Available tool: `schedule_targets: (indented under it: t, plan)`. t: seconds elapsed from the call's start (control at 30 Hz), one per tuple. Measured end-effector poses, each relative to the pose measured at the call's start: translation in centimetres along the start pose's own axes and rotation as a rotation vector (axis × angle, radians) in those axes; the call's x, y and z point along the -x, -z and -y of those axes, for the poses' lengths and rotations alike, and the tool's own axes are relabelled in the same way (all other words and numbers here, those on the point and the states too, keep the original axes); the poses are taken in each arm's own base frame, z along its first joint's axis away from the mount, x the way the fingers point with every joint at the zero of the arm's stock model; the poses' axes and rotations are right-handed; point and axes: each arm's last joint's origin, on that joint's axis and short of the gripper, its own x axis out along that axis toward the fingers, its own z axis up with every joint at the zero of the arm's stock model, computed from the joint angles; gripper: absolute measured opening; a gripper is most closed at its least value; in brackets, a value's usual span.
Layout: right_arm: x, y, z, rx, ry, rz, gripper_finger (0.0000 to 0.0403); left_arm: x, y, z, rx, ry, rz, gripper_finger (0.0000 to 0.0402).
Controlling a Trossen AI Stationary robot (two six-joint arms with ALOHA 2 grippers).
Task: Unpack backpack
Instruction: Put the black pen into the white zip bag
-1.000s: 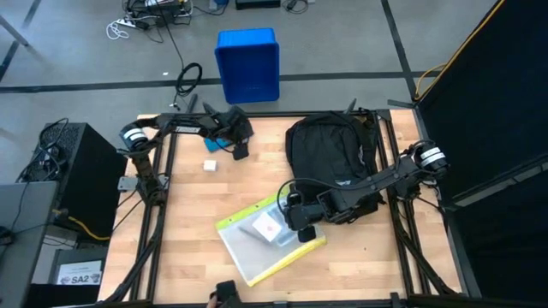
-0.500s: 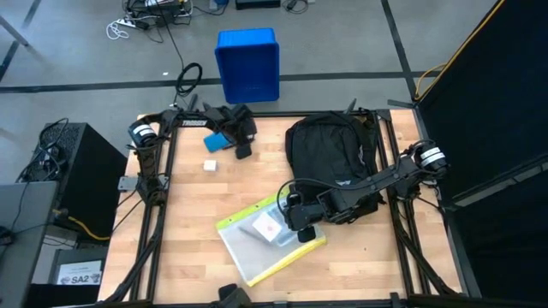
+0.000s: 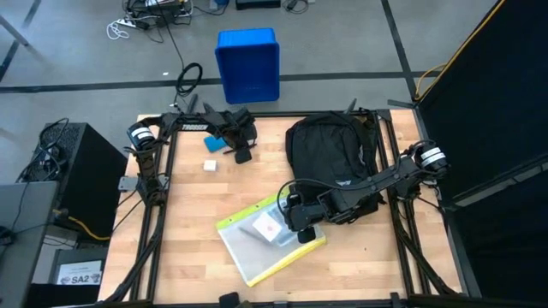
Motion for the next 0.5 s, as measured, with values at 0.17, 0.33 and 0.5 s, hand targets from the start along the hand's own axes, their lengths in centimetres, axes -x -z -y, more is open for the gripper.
schedule_targets:
  t: [0.17, 0.33, 0.5]
  plan:
    - [0.0, 0.0, -0.1, -0.001, -0.001, -0.001, 0.0121, 1.1, -0.5, 2.6, -0.062, -0.033, -0.051, 0.0002]
    - [0.2, 0.0, -0.6, -0.012, -0.01, 0.0, 0.0123, 4.2, -1.7, 5.6, -0.148, -0.042, -0.046, 0.0001]
    - [0.4, 0.0, -1.0, -0.001, -0.018, 0.006, 0.0117, 7.7, -2.6, 8.4, -0.23, -0.05, -0.006, 0.0]
